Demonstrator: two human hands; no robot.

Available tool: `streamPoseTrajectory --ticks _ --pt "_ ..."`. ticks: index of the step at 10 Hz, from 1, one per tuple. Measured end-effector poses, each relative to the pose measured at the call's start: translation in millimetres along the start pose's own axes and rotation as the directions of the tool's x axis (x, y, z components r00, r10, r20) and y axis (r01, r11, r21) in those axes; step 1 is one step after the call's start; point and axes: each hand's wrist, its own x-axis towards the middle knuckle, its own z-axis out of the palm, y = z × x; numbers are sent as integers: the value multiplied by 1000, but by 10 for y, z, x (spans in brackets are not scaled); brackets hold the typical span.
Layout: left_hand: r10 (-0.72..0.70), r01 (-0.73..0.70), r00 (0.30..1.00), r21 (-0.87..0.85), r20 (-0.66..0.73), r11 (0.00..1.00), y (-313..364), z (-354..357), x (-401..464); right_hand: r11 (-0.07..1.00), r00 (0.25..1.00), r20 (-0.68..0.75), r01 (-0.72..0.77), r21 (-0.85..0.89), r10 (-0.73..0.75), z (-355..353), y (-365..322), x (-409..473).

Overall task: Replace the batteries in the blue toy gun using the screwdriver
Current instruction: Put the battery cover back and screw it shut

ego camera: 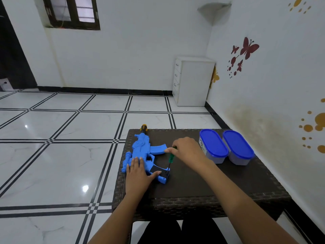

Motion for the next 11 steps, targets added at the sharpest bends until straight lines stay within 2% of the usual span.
streamPoseTrajectory --ticks 1,2,3,5,6,7,8,11 --pt "1 -1 1000 7 3 1000 8 -6 1 998 1000 -5 -27 49 27 -35 10 -11" --pt "1 -1 1000 7 8 1000 1 -4 2 987 997 29 59 148 -64 -87 13 -81" --pt "-4 4 1000 7 13 1000 1 -8 2 982 990 48 128 138 -136 -105 0 -107" --pt "-6 6 1000 6 17 1000 -1 -5 6 1000 1000 -7 -12 -27 12 -92 -50 -26" --pt "-5 5 1000 8 21 1000 1 -11 7 999 999 -31 -31 -20 30 -80 -45 -31" --pt "2 -2 1000 4 10 1000 -5 -5 1 993 998 18 62 102 -65 -83 -30 -68" --pt "2 -2 1000 -3 5 1000 -11 0 3 990 988 65 134 49 -137 -75 -23 -55" --pt "-3 3 1000 0 9 1000 -11 7 5 987 1000 4 26 -157 -26 -56 -53 -17"
